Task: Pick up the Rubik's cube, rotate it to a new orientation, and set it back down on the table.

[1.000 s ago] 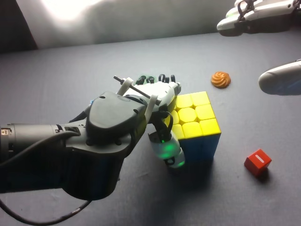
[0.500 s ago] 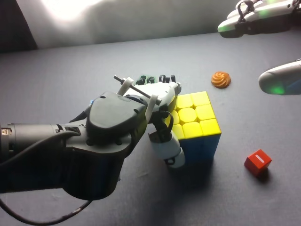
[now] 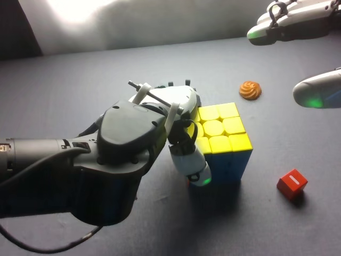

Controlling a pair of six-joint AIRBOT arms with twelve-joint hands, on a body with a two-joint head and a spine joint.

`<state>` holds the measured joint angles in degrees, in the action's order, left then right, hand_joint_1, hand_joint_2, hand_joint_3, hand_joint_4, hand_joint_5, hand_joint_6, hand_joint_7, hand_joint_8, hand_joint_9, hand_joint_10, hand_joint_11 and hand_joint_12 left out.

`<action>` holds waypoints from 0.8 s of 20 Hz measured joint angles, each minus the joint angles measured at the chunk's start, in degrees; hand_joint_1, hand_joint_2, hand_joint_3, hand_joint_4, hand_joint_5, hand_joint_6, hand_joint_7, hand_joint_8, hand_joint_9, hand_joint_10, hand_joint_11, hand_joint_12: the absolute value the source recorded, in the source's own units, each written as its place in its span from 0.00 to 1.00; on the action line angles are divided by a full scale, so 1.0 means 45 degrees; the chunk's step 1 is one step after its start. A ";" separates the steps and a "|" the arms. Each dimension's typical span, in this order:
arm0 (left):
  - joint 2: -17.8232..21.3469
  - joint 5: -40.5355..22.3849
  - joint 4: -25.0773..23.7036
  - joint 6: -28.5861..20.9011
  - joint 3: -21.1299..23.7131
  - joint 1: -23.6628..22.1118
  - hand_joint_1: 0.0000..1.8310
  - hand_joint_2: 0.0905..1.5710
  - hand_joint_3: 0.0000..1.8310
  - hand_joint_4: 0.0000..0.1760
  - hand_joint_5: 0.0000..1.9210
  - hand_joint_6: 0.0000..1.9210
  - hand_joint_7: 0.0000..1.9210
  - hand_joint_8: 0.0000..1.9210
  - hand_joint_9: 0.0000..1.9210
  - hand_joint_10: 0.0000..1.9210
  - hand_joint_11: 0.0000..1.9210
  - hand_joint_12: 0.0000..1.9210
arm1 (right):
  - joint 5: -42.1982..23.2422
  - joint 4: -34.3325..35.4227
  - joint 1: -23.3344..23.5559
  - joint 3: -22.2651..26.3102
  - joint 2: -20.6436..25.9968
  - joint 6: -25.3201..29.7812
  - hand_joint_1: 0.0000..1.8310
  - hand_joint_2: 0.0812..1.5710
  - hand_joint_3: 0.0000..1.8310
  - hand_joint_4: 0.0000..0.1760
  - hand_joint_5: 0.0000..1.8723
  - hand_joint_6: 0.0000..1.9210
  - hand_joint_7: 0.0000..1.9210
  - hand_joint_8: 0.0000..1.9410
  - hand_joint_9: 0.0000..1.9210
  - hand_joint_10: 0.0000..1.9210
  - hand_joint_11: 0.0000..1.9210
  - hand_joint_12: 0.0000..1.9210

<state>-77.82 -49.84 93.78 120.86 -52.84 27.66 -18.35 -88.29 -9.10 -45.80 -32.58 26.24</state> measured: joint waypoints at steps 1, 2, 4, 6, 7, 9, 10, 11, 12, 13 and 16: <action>0.0000 0.0000 -0.0015 -0.0010 0.0000 0.0000 0.75 0.71 0.00 0.00 0.50 0.45 0.45 0.64 0.44 0.71 0.39 0.66 | 0.0005 0.0000 0.0000 0.0000 0.0000 0.0000 0.00 0.76 0.00 0.00 0.16 0.00 0.15 0.00 0.11 0.00 0.00 0.30; 0.0005 0.0005 -0.0034 -0.0005 0.0010 0.0000 0.75 0.71 0.00 0.00 0.50 0.45 0.44 0.64 0.43 0.72 0.38 0.67 | 0.0005 0.0000 0.0000 0.0000 0.0000 -0.0005 0.00 0.76 0.00 0.00 0.15 0.00 0.14 0.00 0.10 0.00 0.00 0.27; 0.0029 0.0010 -0.0019 -0.0005 0.0034 -0.0034 0.75 0.71 0.00 0.00 0.51 0.42 0.45 0.62 0.44 0.72 0.38 0.68 | 0.0000 0.0000 0.0000 0.0000 0.0000 -0.0005 0.00 0.76 0.00 0.00 0.16 0.00 0.14 0.00 0.11 0.00 0.00 0.27; 0.0053 0.0010 0.0039 0.0044 0.0121 -0.0073 0.75 0.71 0.00 0.00 0.51 0.42 0.45 0.63 0.44 0.71 0.38 0.67 | 0.0000 0.0005 0.0000 0.0000 0.0000 -0.0015 0.00 0.75 0.00 0.00 0.17 0.00 0.15 0.00 0.12 0.00 0.00 0.31; 0.0053 0.0044 0.0078 0.0058 0.0160 -0.0121 0.75 0.70 0.00 0.00 0.52 0.41 0.46 0.61 0.44 0.71 0.37 0.68 | 0.0000 -0.0005 0.0000 0.0000 0.0000 -0.0102 0.00 0.75 0.00 0.00 0.16 0.00 0.15 0.00 0.12 0.00 0.00 0.31; 0.0053 0.0151 0.0214 0.0097 0.0199 -0.0209 0.75 0.70 0.00 0.00 0.53 0.39 0.47 0.61 0.44 0.71 0.37 0.69 | -0.0010 0.0005 0.0000 0.0000 0.0000 -0.0291 0.00 0.76 0.00 0.00 0.16 0.00 0.15 0.00 0.12 0.00 0.00 0.31; 0.0102 0.0219 0.0243 0.0117 0.0287 -0.0257 0.75 0.70 0.00 0.00 0.52 0.41 0.46 0.62 0.44 0.70 0.37 0.68 | -0.0005 0.0000 0.0000 0.0000 0.0000 -0.0374 0.00 0.76 0.00 0.00 0.17 0.00 0.16 0.00 0.13 0.00 0.00 0.34; 0.0165 0.0257 0.0287 0.0121 0.0345 -0.0321 0.75 0.70 0.00 0.00 0.52 0.43 0.46 0.61 0.44 0.70 0.37 0.67 | -0.0005 0.0000 0.0000 0.0000 0.0000 -0.0384 0.00 0.76 0.00 0.00 0.16 0.00 0.15 0.00 0.13 0.00 0.00 0.33; 0.0214 0.0306 0.0316 0.0112 0.0359 -0.0389 0.75 0.70 0.00 0.00 0.53 0.42 0.47 0.59 0.45 0.69 0.37 0.66 | 0.0000 0.0000 0.0000 0.0000 0.0000 -0.0461 0.00 0.76 0.00 0.00 0.15 0.00 0.15 0.00 0.12 0.00 0.00 0.30; 0.0228 0.0267 0.0228 0.0126 0.0359 -0.0418 0.75 0.70 0.00 0.00 0.52 0.42 0.46 0.62 0.43 0.71 0.36 0.67 | -0.0005 0.0005 0.0000 0.0000 0.0000 -0.0588 0.00 0.76 0.00 0.00 0.18 0.00 0.17 0.00 0.14 0.00 0.00 0.35; 0.0427 0.0243 0.0209 0.0136 0.0491 -0.0568 0.75 0.71 0.00 0.00 0.51 0.43 0.45 0.63 0.42 0.73 0.36 0.69 | -0.0112 -0.0053 0.0359 0.0000 0.0044 -0.1962 0.00 0.76 0.00 0.00 0.17 0.00 0.15 0.00 0.12 0.00 0.00 0.33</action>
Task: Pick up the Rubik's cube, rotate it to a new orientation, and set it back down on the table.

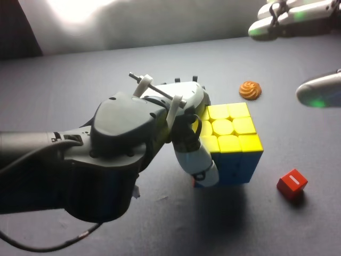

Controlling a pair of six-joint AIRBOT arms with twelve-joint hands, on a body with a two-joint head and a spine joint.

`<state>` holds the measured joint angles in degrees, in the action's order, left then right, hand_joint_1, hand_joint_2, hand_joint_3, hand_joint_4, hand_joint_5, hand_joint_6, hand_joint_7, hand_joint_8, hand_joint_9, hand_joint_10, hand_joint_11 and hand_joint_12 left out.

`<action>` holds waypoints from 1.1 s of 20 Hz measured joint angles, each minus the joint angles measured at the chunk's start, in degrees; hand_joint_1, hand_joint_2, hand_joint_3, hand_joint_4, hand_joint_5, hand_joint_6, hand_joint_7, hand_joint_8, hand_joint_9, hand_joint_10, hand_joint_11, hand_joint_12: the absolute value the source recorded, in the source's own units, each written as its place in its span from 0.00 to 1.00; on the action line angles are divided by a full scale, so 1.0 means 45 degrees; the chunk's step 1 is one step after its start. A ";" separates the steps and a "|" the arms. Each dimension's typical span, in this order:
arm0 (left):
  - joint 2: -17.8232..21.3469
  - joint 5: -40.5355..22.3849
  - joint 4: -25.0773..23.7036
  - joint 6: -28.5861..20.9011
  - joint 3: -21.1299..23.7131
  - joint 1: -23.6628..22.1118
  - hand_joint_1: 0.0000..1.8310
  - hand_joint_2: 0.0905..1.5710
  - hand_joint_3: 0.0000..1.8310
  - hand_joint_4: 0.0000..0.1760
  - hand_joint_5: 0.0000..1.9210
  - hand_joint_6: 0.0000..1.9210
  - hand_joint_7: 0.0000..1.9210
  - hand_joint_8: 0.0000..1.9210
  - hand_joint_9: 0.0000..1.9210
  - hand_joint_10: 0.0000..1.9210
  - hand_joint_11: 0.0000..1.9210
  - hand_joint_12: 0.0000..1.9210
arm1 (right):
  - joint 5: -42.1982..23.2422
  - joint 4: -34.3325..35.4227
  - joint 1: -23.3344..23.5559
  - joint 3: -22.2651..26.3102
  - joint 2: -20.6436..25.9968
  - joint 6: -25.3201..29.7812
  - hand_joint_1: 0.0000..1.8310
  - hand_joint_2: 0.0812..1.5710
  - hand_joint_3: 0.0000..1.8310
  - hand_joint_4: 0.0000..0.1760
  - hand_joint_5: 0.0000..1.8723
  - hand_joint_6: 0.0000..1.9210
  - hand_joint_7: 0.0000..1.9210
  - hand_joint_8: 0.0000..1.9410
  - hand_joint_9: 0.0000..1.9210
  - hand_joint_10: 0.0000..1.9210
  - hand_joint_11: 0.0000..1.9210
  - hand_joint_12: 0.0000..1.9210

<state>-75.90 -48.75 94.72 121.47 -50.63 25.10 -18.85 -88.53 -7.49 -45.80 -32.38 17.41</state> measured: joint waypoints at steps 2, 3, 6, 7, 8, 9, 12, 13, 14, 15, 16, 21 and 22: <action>0.0087 0.0005 0.0010 -0.0015 0.0015 -0.0117 0.75 0.71 0.00 0.00 0.50 0.43 0.45 0.63 0.42 0.74 0.35 0.69 | -0.0165 0.0087 0.0126 -0.0039 0.0078 -0.0753 0.00 0.76 0.00 0.00 0.17 0.00 0.16 0.00 0.13 0.00 0.00 0.32; 0.0107 -0.0019 -0.0058 -0.0024 0.0015 -0.0136 0.75 0.71 0.00 0.00 0.51 0.43 0.45 0.62 0.42 0.74 0.35 0.70 | -0.0238 0.0015 0.0126 -0.0078 0.0087 -0.0860 0.00 0.76 0.00 0.00 0.16 0.00 0.14 0.00 0.11 0.00 0.00 0.29; 0.0107 0.0000 -0.0068 -0.0068 0.0015 -0.0199 0.75 0.71 0.00 0.00 0.50 0.44 0.46 0.61 0.44 0.71 0.36 0.68 | -0.0374 -0.0772 0.0282 -0.0141 0.0194 -0.0923 0.00 0.77 0.00 0.00 0.15 0.00 0.14 0.00 0.11 0.00 0.00 0.29; 0.0185 0.0039 -0.0039 -0.0092 0.0019 -0.0228 0.75 0.71 0.00 0.00 0.50 0.44 0.46 0.62 0.44 0.71 0.36 0.69 | -0.0408 -0.0967 0.0282 -0.0146 0.0238 -0.0913 0.00 0.78 0.00 0.00 0.16 0.00 0.15 0.00 0.12 0.00 0.00 0.30; 0.0233 0.0063 -0.0034 -0.0097 0.0029 -0.0296 0.75 0.70 0.00 0.00 0.51 0.43 0.46 0.59 0.44 0.71 0.36 0.69 | -0.0442 -0.1219 0.0267 -0.0146 0.0287 -0.0913 0.00 0.80 0.01 0.00 0.15 0.00 0.15 0.00 0.13 0.00 0.00 0.31; 0.0282 0.0019 -0.0053 -0.0107 0.0024 -0.0340 0.75 0.70 0.00 0.00 0.51 0.44 0.47 0.58 0.45 0.70 0.36 0.69 | -0.0495 -0.1569 0.0175 -0.0146 0.0355 -0.0899 0.00 0.83 0.00 0.00 0.18 0.00 0.22 0.01 0.23 0.02 0.02 0.43; 0.0413 -0.0005 -0.0087 -0.0097 0.0024 -0.0393 0.75 0.70 0.00 0.00 0.50 0.45 0.46 0.60 0.44 0.71 0.35 0.69 | -0.0554 -0.2103 -0.0102 -0.0141 0.0491 -0.0826 0.00 0.87 0.00 0.00 0.18 0.00 0.31 0.02 0.32 0.04 0.06 0.52; 0.0476 -0.0024 -0.0015 -0.0092 0.0029 -0.0398 0.75 0.71 0.00 0.00 0.51 0.45 0.45 0.61 0.43 0.72 0.34 0.69 | -0.0568 -0.2336 -0.0345 -0.0146 0.0559 -0.0821 0.12 0.87 0.00 0.00 0.22 0.01 0.43 0.32 0.37 0.45 0.19 0.71; 0.0491 -0.0049 0.0000 -0.0083 0.0024 -0.0413 0.75 0.71 0.00 0.00 0.51 0.46 0.46 0.59 0.44 0.71 0.35 0.69 | -0.0554 -0.2511 -0.0500 -0.0146 0.0573 -0.0835 0.56 0.86 0.00 0.00 0.16 0.00 0.32 0.75 0.36 0.78 0.28 0.93; 0.0491 -0.0044 0.0010 -0.0073 0.0024 -0.0461 0.75 0.70 0.00 0.00 0.52 0.45 0.47 0.56 0.45 0.69 0.35 0.68 | -0.0539 -0.2574 -0.0617 -0.0146 0.0583 -0.0816 0.62 0.89 0.00 0.07 0.12 0.00 0.26 0.91 0.31 0.96 0.32 0.99; 0.0491 -0.0010 0.0015 -0.0053 0.0029 -0.0534 0.75 0.71 0.00 0.00 0.51 0.45 0.46 0.59 0.44 0.71 0.34 0.69 | -0.0539 -0.2584 -0.0719 -0.0146 0.0578 -0.0806 0.68 0.86 0.00 0.00 0.28 0.05 0.29 0.89 0.32 1.00 0.34 1.00; 0.0500 -0.0019 0.0136 0.0053 0.0029 -0.0782 0.75 0.71 0.00 0.00 0.50 0.45 0.45 0.61 0.43 0.73 0.33 0.70 | -0.0491 -0.2574 -0.0889 -0.0146 0.0491 -0.0782 0.71 0.82 0.00 0.00 0.16 0.01 0.33 0.83 0.45 1.00 0.46 1.00; 0.0500 -0.0034 0.0170 0.0058 0.0053 -0.0811 0.74 0.71 0.00 0.00 0.51 0.45 0.44 0.62 0.42 0.73 0.33 0.71 | -0.0510 -0.2603 -0.0981 -0.0146 0.0442 -0.0782 0.71 0.83 0.00 0.00 0.15 0.00 0.33 0.85 0.48 1.00 0.48 1.00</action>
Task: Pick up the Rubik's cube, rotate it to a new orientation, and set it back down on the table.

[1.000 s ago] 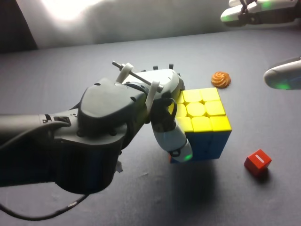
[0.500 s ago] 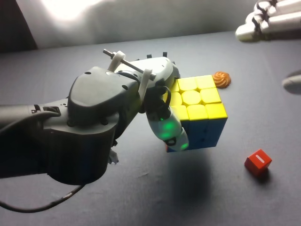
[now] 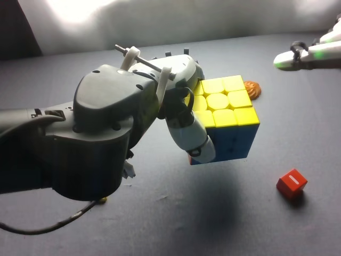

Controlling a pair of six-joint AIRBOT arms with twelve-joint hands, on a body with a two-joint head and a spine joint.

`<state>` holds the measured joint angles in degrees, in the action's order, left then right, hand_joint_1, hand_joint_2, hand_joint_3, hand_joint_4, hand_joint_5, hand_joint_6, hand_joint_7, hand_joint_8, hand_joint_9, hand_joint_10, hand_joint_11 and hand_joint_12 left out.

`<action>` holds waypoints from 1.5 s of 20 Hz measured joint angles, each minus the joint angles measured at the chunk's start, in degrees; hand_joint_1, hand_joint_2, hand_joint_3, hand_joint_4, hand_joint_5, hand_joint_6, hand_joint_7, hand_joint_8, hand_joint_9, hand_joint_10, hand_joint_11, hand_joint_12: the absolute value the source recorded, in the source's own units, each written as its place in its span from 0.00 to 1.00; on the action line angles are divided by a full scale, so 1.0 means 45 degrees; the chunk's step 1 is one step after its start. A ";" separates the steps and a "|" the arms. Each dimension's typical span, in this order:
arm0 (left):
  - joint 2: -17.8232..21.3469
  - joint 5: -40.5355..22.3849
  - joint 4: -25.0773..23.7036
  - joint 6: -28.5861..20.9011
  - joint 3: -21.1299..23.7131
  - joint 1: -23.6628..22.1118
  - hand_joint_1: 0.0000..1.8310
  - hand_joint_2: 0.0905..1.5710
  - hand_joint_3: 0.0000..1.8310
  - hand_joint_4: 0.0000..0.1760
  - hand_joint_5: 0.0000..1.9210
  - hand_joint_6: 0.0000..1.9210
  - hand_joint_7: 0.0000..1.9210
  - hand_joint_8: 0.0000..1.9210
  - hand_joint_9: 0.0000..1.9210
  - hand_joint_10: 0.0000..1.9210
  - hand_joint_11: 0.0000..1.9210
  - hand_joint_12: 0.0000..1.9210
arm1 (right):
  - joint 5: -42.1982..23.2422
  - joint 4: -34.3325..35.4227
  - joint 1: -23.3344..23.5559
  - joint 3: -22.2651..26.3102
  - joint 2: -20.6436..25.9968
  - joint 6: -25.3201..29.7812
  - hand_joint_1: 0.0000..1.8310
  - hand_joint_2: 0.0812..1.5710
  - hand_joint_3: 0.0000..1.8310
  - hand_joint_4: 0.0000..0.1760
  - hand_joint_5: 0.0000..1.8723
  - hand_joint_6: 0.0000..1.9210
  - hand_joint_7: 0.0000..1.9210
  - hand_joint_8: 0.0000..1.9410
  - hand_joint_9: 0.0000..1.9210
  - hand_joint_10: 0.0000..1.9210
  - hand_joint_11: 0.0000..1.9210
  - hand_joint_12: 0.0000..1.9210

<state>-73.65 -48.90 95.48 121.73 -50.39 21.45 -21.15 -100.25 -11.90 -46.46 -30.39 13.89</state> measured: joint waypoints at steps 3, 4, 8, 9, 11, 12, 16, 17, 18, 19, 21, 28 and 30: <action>0.0068 0.0005 0.0039 0.0010 0.0204 -0.0102 0.75 0.71 0.00 0.00 0.51 0.45 0.45 0.61 0.43 0.72 0.33 0.70 | -0.0058 -0.0291 -0.0141 0.0000 -0.0155 0.0005 0.71 0.83 0.00 0.04 0.06 0.00 0.33 0.85 0.51 1.00 0.49 1.00; 0.0068 -0.0010 0.0034 0.0005 0.0238 -0.0117 0.75 0.71 0.00 0.00 0.51 0.44 0.45 0.61 0.43 0.72 0.34 0.70 | -0.0068 -0.0335 -0.0141 0.0005 -0.0155 0.0005 0.71 0.82 0.00 0.16 0.03 0.00 0.34 0.84 0.50 1.00 0.50 1.00; 0.0083 -0.0010 0.0131 0.0010 0.0330 -0.0126 0.75 0.70 0.00 0.00 0.51 0.44 0.47 0.58 0.44 0.72 0.32 0.71 | -0.0146 -0.0486 -0.0602 0.0000 -0.0155 -0.0010 0.81 0.78 0.00 0.93 0.00 0.00 0.41 0.97 0.55 1.00 0.49 1.00; 0.0112 0.0000 0.0185 0.0015 0.0355 -0.0165 0.75 0.70 0.00 0.00 0.52 0.43 0.47 0.57 0.44 0.71 0.33 0.71 | -0.0238 -0.0544 -0.0758 0.0000 -0.0155 -0.0005 0.84 0.76 0.00 0.98 0.00 0.00 0.43 0.99 0.56 1.00 0.48 1.00; 0.0160 0.0005 0.0175 0.0029 0.0355 -0.0287 0.75 0.71 0.00 0.00 0.50 0.45 0.45 0.61 0.42 0.73 0.33 0.71 | -0.0282 -0.0559 -0.0826 0.0000 -0.0185 -0.0024 0.72 0.82 0.01 0.98 0.00 0.00 0.33 0.87 0.53 1.00 0.46 1.00; 0.0238 0.0010 0.0151 0.0029 0.0369 -0.0350 0.75 0.71 0.00 0.00 0.51 0.44 0.45 0.63 0.42 0.74 0.33 0.72 | -0.0272 -0.0568 -0.0831 0.0000 -0.0233 -0.0049 0.72 0.81 0.01 1.00 0.00 0.00 0.33 0.84 0.52 1.00 0.47 1.00; 0.0374 -0.0049 0.0180 0.0039 0.0379 -0.0432 0.75 0.71 0.00 0.00 0.51 0.42 0.45 0.63 0.42 0.72 0.34 0.70 | -0.0340 -0.0758 -0.1064 0.0000 -0.0277 -0.0068 0.72 0.80 0.00 0.87 0.00 0.00 0.35 0.81 0.52 1.00 0.51 1.00; 0.0374 -0.0078 0.0175 0.0039 0.0379 -0.0437 0.75 0.71 0.00 0.00 0.52 0.43 0.45 0.62 0.42 0.73 0.34 0.71 | -0.0335 -0.0797 -0.1064 0.0000 -0.0296 -0.0170 0.72 0.80 0.00 0.90 0.00 0.00 0.36 0.81 0.52 1.00 0.51 1.00; 0.0374 -0.0058 0.0219 0.0039 0.0379 -0.0447 0.75 0.71 0.00 0.00 0.51 0.44 0.45 0.62 0.43 0.72 0.34 0.71 | -0.0272 -0.0782 -0.1064 0.0000 -0.0325 -0.0257 0.72 0.80 0.00 0.89 0.00 0.00 0.35 0.82 0.52 1.00 0.51 1.00; 0.0369 -0.0010 0.0228 0.0034 0.0384 -0.0452 0.75 0.71 0.00 0.00 0.52 0.46 0.45 0.60 0.43 0.71 0.34 0.70 | -0.0209 -0.0772 -0.1064 0.0000 -0.0364 -0.0311 0.72 0.81 0.01 0.88 0.00 0.00 0.34 0.83 0.52 1.00 0.51 1.00; 0.0374 -0.0019 0.0316 0.0049 0.0384 -0.0529 0.74 0.72 0.00 0.00 0.50 0.49 0.43 0.62 0.42 0.73 0.34 0.71 | -0.0058 -0.0777 -0.1064 -0.0005 -0.0495 -0.0359 0.72 0.81 0.01 0.83 0.00 0.00 0.34 0.83 0.52 1.00 0.51 1.00; 0.0452 -0.0034 0.0316 0.0034 0.0486 -0.0593 0.75 0.71 0.00 0.00 0.51 0.45 0.46 0.59 0.44 0.71 0.34 0.70 | 0.0423 -0.0733 -0.1239 -0.0369 -0.1127 -0.0345 0.72 0.81 0.01 0.86 0.00 0.00 0.34 0.84 0.52 1.00 0.52 1.00; 0.0452 -0.0039 0.0330 0.0044 0.0510 -0.0593 0.75 0.70 0.00 0.00 0.53 0.43 0.45 0.59 0.43 0.71 0.34 0.68 | 0.0510 -0.0724 -0.1375 -0.0369 -0.1205 -0.0335 0.71 0.81 0.02 0.86 0.01 0.00 0.33 0.85 0.52 1.00 0.51 1.00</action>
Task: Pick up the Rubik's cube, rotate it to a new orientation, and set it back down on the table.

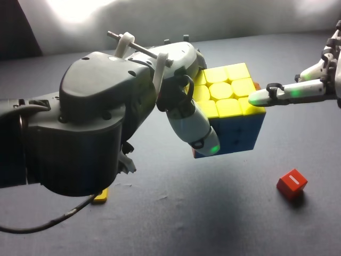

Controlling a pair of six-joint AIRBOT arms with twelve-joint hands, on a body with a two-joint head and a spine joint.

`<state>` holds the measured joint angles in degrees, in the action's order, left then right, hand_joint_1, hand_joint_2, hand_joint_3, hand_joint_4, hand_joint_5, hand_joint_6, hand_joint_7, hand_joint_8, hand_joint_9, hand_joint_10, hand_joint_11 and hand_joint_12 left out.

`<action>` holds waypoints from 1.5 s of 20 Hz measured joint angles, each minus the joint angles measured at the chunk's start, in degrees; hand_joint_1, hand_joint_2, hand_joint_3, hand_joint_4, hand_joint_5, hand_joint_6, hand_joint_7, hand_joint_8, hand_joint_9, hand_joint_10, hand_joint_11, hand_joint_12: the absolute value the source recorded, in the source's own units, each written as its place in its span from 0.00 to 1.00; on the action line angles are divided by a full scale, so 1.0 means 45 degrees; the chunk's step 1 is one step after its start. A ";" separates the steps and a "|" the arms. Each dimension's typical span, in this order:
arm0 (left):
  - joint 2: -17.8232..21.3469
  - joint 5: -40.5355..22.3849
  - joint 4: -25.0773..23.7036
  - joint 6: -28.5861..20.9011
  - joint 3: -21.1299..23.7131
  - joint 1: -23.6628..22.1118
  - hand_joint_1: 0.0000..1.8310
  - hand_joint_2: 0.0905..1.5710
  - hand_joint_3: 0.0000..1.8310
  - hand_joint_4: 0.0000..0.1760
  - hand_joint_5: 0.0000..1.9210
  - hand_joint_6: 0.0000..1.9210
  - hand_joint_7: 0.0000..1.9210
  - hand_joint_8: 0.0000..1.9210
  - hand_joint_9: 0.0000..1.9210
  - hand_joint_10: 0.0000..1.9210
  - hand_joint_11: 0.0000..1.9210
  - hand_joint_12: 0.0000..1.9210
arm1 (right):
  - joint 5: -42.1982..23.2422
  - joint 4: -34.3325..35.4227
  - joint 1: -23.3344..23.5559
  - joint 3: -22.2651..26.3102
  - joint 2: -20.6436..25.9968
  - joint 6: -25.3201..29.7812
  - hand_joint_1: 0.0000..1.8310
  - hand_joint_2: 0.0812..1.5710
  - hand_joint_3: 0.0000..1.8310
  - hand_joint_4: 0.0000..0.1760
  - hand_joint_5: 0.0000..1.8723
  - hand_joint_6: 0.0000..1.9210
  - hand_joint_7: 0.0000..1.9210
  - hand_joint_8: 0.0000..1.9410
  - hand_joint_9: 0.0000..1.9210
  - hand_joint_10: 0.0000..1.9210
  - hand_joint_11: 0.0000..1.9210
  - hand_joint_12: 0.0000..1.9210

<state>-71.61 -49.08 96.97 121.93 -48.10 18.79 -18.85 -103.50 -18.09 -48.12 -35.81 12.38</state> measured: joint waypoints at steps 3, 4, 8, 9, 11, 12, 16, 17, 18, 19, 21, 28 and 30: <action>0.0000 -0.0015 0.0024 0.0039 0.0005 0.0005 0.75 0.70 0.00 0.00 0.52 0.44 0.46 0.59 0.44 0.70 0.35 0.68 | -0.0024 0.0019 -0.0092 0.0000 -0.0010 0.0024 0.72 0.80 0.01 0.75 0.01 0.00 0.35 0.83 0.53 1.00 0.52 1.00; 0.0000 -0.0019 0.0029 0.0039 0.0005 0.0000 0.74 0.71 0.00 0.00 0.51 0.46 0.44 0.61 0.42 0.73 0.33 0.70 | -0.0034 0.0058 -0.0189 0.0000 -0.0010 0.0024 0.72 0.80 0.02 0.84 0.02 0.01 0.34 0.83 0.53 1.00 0.52 1.00; 0.0000 0.0000 0.0087 0.0194 0.0044 0.0005 0.75 0.71 0.00 0.00 0.51 0.45 0.46 0.59 0.43 0.72 0.33 0.70 | -0.0068 0.0151 -0.0500 0.0005 -0.0005 0.0078 0.72 0.79 0.02 0.84 0.02 0.00 0.36 0.81 0.52 1.00 0.51 1.00; 0.0000 -0.0005 0.0112 0.0194 0.0039 0.0000 0.75 0.71 0.00 0.00 0.51 0.46 0.45 0.59 0.43 0.72 0.34 0.69 | -0.0073 0.0131 -0.0578 0.0029 -0.0005 0.0087 0.72 0.79 0.02 0.81 0.02 0.00 0.35 0.82 0.52 1.00 0.52 1.00; 0.0015 -0.0005 0.0131 0.0253 0.0039 -0.0010 0.75 0.70 0.00 0.00 0.52 0.46 0.46 0.57 0.44 0.70 0.34 0.68 | -0.0058 0.0112 -0.0661 0.0155 -0.0005 0.0078 0.72 0.79 0.03 0.79 0.02 0.00 0.35 0.82 0.53 1.00 0.53 1.00; 0.0015 -0.0015 0.0131 0.0282 0.0039 -0.0010 0.75 0.70 0.00 0.00 0.52 0.46 0.46 0.58 0.44 0.71 0.34 0.68 | -0.0029 0.0097 -0.0661 0.0219 -0.0005 0.0083 0.72 0.79 0.03 0.80 0.02 0.00 0.35 0.82 0.53 1.00 0.53 1.00; 0.0015 -0.0034 0.0253 0.0389 0.0029 -0.0092 0.75 0.71 0.00 0.00 0.51 0.47 0.46 0.59 0.43 0.72 0.33 0.69 | 0.0000 0.0160 -0.0899 0.0296 -0.0005 0.0092 0.72 0.77 0.05 0.80 0.01 0.00 0.35 0.82 0.53 1.00 0.52 1.00; 0.0015 -0.0049 0.0262 0.0384 0.0024 -0.0107 0.75 0.71 0.00 0.00 0.51 0.47 0.46 0.59 0.43 0.72 0.33 0.69 | 0.0000 0.0131 -0.0903 0.0306 -0.0005 0.0083 0.72 0.77 0.05 0.80 0.01 0.00 0.35 0.82 0.53 1.00 0.52 1.00; 0.0024 -0.0058 0.0257 0.0384 0.0024 -0.0131 0.75 0.71 0.00 0.00 0.51 0.45 0.46 0.59 0.44 0.71 0.33 0.69 | 0.0034 0.0175 -0.1054 0.0369 -0.0005 0.0087 0.72 0.72 0.15 0.85 0.01 0.00 0.35 0.83 0.52 1.00 0.51 1.00; 0.0024 -0.0049 0.0272 0.0364 0.0029 -0.0136 0.75 0.71 0.00 0.00 0.51 0.45 0.45 0.58 0.44 0.71 0.33 0.70 | 0.0019 0.0121 -0.1107 0.0408 -0.0005 0.0083 0.72 0.67 0.21 0.80 0.01 0.00 0.36 0.83 0.53 1.00 0.53 1.00; 0.0024 -0.0034 0.0277 0.0374 0.0024 -0.0146 0.75 0.71 0.00 0.00 0.50 0.47 0.45 0.59 0.44 0.71 0.34 0.69 | 0.0010 0.0112 -0.1209 0.0505 -0.0005 0.0083 0.73 0.62 0.31 0.69 0.01 0.00 0.37 0.85 0.55 1.00 0.53 1.00; 0.0078 -0.0049 0.0262 0.0199 0.0024 -0.0238 0.75 0.71 0.00 0.00 0.50 0.48 0.44 0.59 0.44 0.71 0.34 0.69 | -0.0083 0.0029 -0.1336 0.0617 -0.0019 0.0058 0.72 0.65 0.27 0.79 0.00 0.00 0.35 0.85 0.54 1.00 0.54 1.00; 0.0078 -0.0063 0.0262 0.0199 0.0024 -0.0238 0.75 0.70 0.00 0.00 0.51 0.47 0.48 0.55 0.46 0.68 0.36 0.65 | -0.0102 -0.0029 -0.1059 0.0617 -0.0019 0.0068 0.72 0.65 0.27 0.79 0.00 0.00 0.35 0.86 0.52 1.00 0.53 1.00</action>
<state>-71.26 -49.36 98.15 122.83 -47.99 17.72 -19.31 -103.63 -22.85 -45.34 -35.90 12.69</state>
